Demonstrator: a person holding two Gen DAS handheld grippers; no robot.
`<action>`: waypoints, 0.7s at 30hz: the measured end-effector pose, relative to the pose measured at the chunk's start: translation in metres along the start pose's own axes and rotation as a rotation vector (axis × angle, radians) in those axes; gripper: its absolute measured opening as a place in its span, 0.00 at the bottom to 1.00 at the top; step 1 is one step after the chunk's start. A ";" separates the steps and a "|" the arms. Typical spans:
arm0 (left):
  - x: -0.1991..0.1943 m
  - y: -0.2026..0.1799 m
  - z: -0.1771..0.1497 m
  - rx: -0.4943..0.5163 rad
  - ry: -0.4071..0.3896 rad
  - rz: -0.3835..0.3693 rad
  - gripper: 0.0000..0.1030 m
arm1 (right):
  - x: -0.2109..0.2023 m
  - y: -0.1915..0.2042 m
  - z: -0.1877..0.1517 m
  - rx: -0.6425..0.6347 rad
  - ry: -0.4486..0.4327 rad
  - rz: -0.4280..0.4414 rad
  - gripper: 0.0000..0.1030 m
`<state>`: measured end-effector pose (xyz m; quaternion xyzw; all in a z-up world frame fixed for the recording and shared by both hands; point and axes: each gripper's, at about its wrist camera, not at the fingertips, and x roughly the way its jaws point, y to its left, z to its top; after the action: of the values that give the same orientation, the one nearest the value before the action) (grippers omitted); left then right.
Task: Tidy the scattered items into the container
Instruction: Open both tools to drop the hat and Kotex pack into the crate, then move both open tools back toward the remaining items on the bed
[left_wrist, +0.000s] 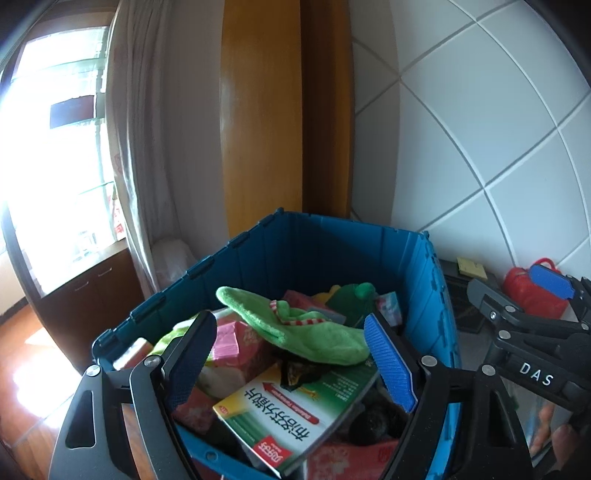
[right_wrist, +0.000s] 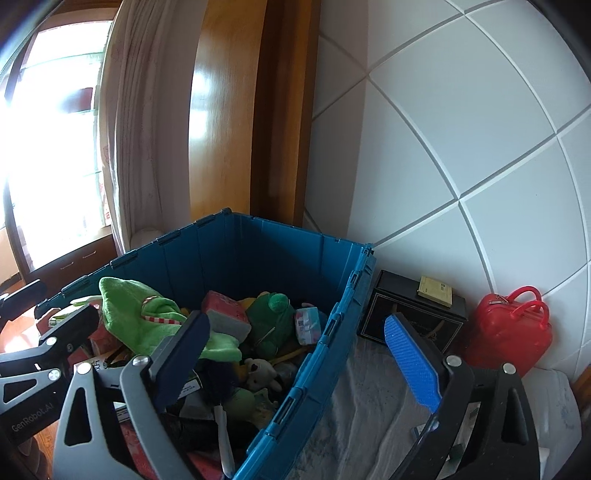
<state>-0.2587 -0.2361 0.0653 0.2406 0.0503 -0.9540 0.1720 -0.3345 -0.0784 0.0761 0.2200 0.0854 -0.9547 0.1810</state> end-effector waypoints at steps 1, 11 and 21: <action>-0.004 -0.001 -0.003 -0.002 0.003 0.000 0.83 | -0.006 -0.003 -0.002 0.004 -0.004 0.000 0.94; -0.033 -0.002 -0.033 0.002 0.043 -0.002 0.84 | -0.050 -0.003 -0.020 -0.007 -0.018 0.022 0.95; -0.052 -0.009 -0.047 0.007 0.039 -0.025 0.84 | -0.066 0.004 -0.040 -0.011 0.004 0.023 0.95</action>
<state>-0.1983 -0.2035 0.0484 0.2591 0.0531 -0.9513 0.1583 -0.2622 -0.0517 0.0695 0.2220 0.0887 -0.9516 0.1932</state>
